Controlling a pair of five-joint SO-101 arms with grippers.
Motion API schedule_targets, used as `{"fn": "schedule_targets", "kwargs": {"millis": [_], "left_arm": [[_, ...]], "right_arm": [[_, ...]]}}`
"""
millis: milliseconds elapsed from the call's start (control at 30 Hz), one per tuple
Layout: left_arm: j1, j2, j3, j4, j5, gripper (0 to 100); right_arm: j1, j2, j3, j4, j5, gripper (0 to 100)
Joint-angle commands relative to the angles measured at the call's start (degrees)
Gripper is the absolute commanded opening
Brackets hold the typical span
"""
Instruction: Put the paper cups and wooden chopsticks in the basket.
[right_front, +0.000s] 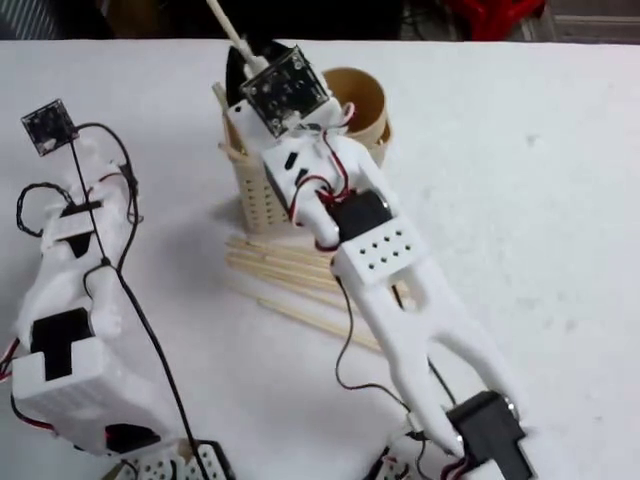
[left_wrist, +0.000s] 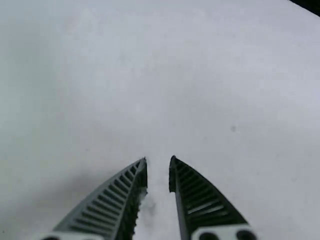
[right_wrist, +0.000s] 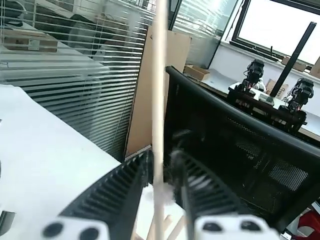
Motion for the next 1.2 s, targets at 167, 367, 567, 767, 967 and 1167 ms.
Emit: {"fn": "schedule_targets", "kwargs": {"millis": [167,367,567,767,967,1167], "left_arm": [[1.10,-0.48,-2.55,0.35,-0.44,9],[1.19,-0.48,-2.46,0.35,-0.44,9],[1.19,-0.57,-2.46,0.35,-0.44,9],[1.10,-0.75,-2.37,0.35,-0.44,9],[1.10,-0.57,-2.46,0.35,-0.44,9],[1.10,-0.57,-2.46,0.35,-0.44,9]], "right_arm": [[0.66,-7.25,3.87,0.22,0.00,4.8],[0.75,-18.42,12.48,17.89,-0.35,4.5],[0.22,-34.68,20.22,45.67,0.09,4.5],[-3.38,-30.81,27.08,52.35,8.79,5.0],[-10.68,-17.89,34.46,51.38,19.60,5.0],[-11.91,-7.87,36.40,43.47,19.96,5.0]]}}
